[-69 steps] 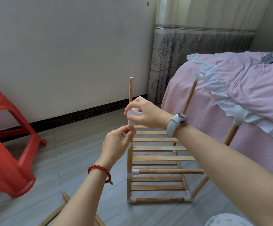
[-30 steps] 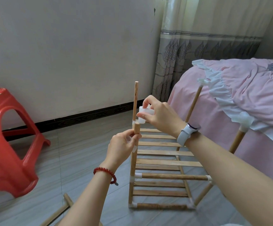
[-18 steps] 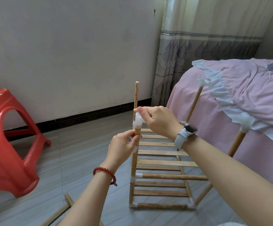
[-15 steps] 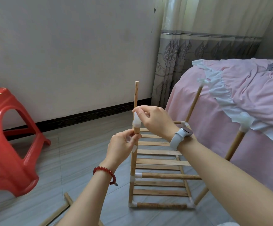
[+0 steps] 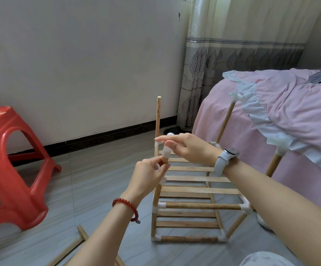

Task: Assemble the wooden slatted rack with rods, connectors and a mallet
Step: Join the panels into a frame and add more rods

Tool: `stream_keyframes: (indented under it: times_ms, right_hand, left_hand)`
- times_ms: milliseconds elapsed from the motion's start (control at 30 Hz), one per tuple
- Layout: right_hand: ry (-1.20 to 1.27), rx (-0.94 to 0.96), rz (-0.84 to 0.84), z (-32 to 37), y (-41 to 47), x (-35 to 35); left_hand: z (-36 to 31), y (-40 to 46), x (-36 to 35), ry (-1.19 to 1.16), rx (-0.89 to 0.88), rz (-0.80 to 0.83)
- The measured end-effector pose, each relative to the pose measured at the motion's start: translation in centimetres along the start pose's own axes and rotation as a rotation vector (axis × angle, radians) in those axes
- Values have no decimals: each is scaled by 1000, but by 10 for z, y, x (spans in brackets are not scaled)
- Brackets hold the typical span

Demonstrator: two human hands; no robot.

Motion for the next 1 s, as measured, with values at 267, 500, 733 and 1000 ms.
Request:
stream_keyframes:
  times_ms: [267, 500, 733, 1000]
  right_hand:
    - [-15, -141, 108, -1, -29, 46]
    - [-78, -337, 45, -19, -68, 81]
    - [-651, -510, -180, -28, -114, 82]
    - [-880, -451, -180, -22, -102, 78]
  left_hand:
    - [-26, -8, -18, 45, -86, 101]
    - [-69, -33, -77, -77, -176, 232]
    - [-105, -42, -145, -186, -150, 299]
    - [-80, 4, -84, -446, 301, 239]
Point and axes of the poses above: each hand's wrist, its own y-axis towards the middle knuckle, its own x-axis out of the back of the hand, z = x × y, the point moved 1 cm from there along y, towards the middle knuckle, and after that the axes turned 9 degrees about -z, right-handed, at the moved point
